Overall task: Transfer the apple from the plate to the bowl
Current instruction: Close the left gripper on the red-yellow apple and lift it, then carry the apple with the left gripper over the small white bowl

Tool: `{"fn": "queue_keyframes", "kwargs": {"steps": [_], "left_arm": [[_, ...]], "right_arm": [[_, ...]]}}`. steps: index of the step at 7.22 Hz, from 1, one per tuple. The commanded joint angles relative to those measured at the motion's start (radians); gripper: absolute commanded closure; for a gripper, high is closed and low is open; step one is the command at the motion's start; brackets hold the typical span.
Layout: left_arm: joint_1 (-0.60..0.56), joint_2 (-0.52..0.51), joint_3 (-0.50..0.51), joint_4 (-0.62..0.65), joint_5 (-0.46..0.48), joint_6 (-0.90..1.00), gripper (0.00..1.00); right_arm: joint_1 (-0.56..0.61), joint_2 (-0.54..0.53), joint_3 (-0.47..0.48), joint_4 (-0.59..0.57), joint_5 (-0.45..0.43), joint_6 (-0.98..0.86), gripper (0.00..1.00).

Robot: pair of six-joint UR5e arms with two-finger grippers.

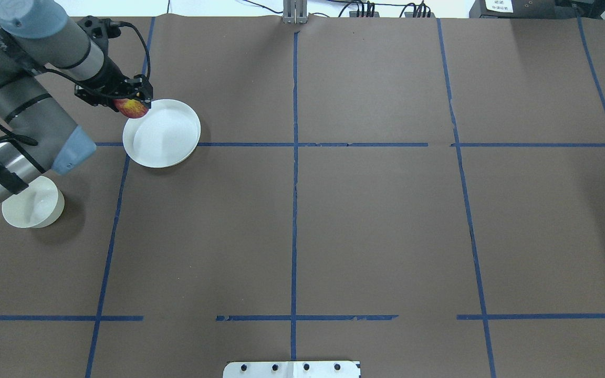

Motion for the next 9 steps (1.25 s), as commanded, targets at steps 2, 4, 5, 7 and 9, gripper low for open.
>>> {"fn": "queue_keyframes", "kwargs": {"steps": [2,4,5,7,9], "left_arm": [[-0.090,0.262,-0.329,0.165,-0.022,0.264,0.87],[-0.090,0.470,-0.405,0.040,-0.019,0.280,0.88],[-0.085,0.569,-0.393,-0.117,0.003,0.219,0.88],[-0.032,0.619,-0.333,-0.311,0.082,0.043,0.88],[0.039,0.618,-0.305,-0.350,0.083,-0.027,0.87]], "right_arm": [[0.000,-0.001,0.000,0.000,0.000,0.000,0.00],[0.000,-0.001,0.000,0.000,0.000,0.000,0.00],[0.000,0.001,0.000,0.000,0.000,0.000,0.00],[0.000,0.001,0.000,0.000,0.000,0.000,0.00],[0.000,-0.001,0.000,-0.001,0.000,0.000,0.00]]}}
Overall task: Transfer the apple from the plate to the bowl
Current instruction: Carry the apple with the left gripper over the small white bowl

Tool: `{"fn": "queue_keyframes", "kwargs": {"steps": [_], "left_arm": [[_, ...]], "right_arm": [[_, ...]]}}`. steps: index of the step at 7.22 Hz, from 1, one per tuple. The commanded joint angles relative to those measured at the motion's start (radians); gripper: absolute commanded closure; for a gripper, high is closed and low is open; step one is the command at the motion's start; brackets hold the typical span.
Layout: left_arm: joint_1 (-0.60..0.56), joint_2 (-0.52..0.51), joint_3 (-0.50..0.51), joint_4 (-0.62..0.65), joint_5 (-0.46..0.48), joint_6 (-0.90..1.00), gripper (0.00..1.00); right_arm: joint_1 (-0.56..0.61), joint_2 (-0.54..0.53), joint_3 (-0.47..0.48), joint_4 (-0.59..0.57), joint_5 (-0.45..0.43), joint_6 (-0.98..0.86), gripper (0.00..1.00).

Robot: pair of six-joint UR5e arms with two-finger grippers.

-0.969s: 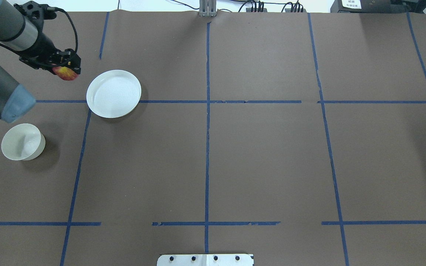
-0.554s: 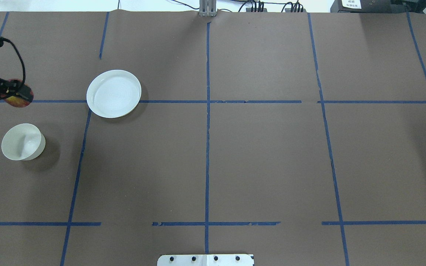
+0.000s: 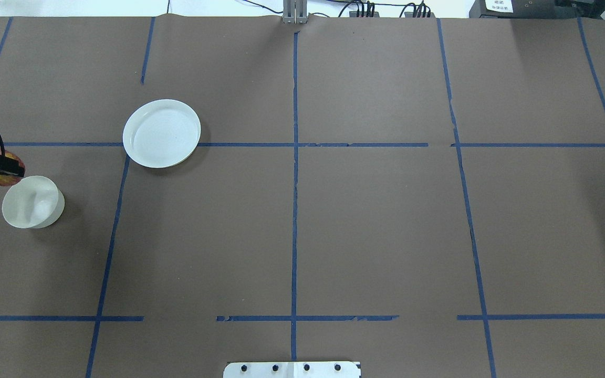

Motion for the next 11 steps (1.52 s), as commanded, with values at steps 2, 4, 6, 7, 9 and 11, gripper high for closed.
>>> {"fn": "queue_keyframes", "kwargs": {"steps": [2,4,6,7,9,11], "left_arm": [[0.085,0.003,0.019,-0.038,0.012,-0.086,0.87],[0.102,0.004,0.026,-0.038,0.012,-0.086,0.65],[0.105,0.002,0.031,-0.038,0.012,-0.087,0.10],[0.105,-0.004,0.033,-0.036,0.012,-0.089,0.04],[0.104,-0.004,0.022,-0.030,-0.001,-0.077,0.00],[0.073,-0.001,0.020,-0.004,-0.041,0.084,0.01]], "right_arm": [[0.000,0.001,0.000,0.000,0.000,0.000,0.00],[0.000,0.001,0.000,0.000,0.000,0.000,0.00],[0.000,-0.001,0.000,0.000,0.000,0.000,0.00],[0.000,-0.001,0.000,0.000,0.000,0.000,0.00],[0.000,0.001,0.000,0.000,0.000,0.000,0.00],[0.000,-0.001,0.000,0.000,0.000,0.000,0.00]]}}
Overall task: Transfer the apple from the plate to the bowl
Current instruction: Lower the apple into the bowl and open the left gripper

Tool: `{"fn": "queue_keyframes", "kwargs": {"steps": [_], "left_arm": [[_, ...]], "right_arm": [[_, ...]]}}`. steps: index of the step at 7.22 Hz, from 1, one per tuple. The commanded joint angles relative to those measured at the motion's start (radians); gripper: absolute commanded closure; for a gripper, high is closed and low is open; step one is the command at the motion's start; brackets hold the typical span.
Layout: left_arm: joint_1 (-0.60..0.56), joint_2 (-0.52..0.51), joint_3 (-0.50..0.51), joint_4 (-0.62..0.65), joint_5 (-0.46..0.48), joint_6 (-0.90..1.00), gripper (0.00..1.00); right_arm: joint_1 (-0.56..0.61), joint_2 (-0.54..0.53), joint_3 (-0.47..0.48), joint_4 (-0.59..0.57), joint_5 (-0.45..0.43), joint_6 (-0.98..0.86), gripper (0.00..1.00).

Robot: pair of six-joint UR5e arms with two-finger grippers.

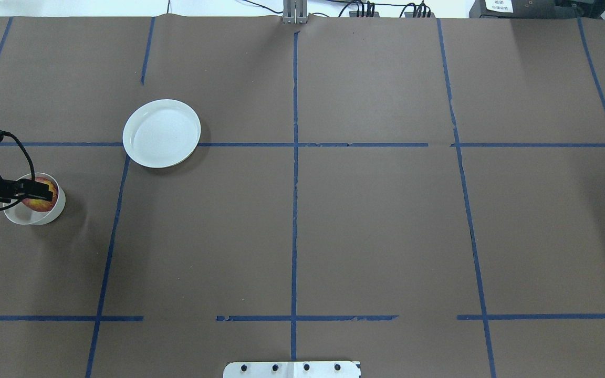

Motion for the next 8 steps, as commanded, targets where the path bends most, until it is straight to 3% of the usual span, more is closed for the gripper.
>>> {"fn": "queue_keyframes", "kwargs": {"steps": [1,3,5,6,8], "left_arm": [[-0.159,-0.010,-0.006,0.121,-0.075,0.270,0.01],[-0.378,-0.065,-0.023,0.375,-0.075,0.677,0.00],[-0.567,-0.140,-0.019,0.714,-0.103,1.034,0.00],[-0.615,-0.128,-0.016,0.752,-0.145,1.171,0.00],[-0.643,-0.059,0.044,0.752,-0.294,1.175,0.00]], "right_arm": [[0.000,0.001,0.000,0.000,0.000,0.000,0.00],[0.000,-0.001,0.000,0.000,0.000,0.000,0.00],[0.000,0.001,0.000,0.000,0.000,0.000,0.00],[0.000,-0.001,0.000,0.000,0.000,0.000,0.00],[0.000,-0.001,0.000,0.000,0.000,0.000,0.00]]}}
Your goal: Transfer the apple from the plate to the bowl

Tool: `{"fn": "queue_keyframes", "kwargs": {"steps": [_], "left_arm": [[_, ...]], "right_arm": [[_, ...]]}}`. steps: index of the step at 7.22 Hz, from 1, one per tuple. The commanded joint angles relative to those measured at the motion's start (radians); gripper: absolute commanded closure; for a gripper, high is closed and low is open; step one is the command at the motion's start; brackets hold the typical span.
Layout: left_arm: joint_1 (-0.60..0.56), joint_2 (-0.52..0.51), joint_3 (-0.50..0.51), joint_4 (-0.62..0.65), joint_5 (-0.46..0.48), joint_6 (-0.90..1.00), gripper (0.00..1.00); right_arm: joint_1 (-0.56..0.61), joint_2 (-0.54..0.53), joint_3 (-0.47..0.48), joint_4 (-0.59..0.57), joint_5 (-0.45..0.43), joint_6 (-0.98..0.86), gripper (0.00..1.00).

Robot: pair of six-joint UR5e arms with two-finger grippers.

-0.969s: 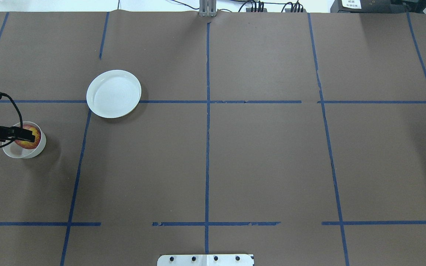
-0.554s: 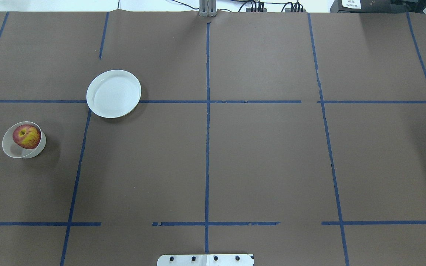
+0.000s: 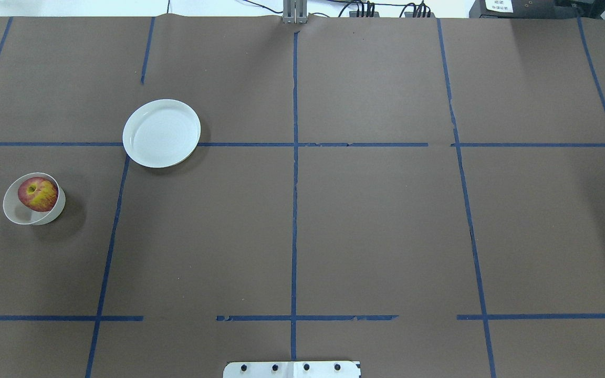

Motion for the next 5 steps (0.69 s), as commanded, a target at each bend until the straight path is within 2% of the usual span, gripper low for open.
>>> {"fn": "queue_keyframes", "kwargs": {"steps": [1,2,5], "left_arm": [[-0.031,0.050,0.061,0.013,-0.138,0.027,0.00],[-0.032,0.087,0.053,0.009,-0.142,0.027,0.00],[-0.061,0.088,0.039,-0.002,-0.143,0.038,0.00]], "right_arm": [[0.000,0.001,0.000,0.001,0.000,0.000,0.00],[0.000,0.001,0.000,0.001,0.000,0.000,0.00],[0.000,0.001,0.000,0.001,0.000,0.000,0.00]]}}
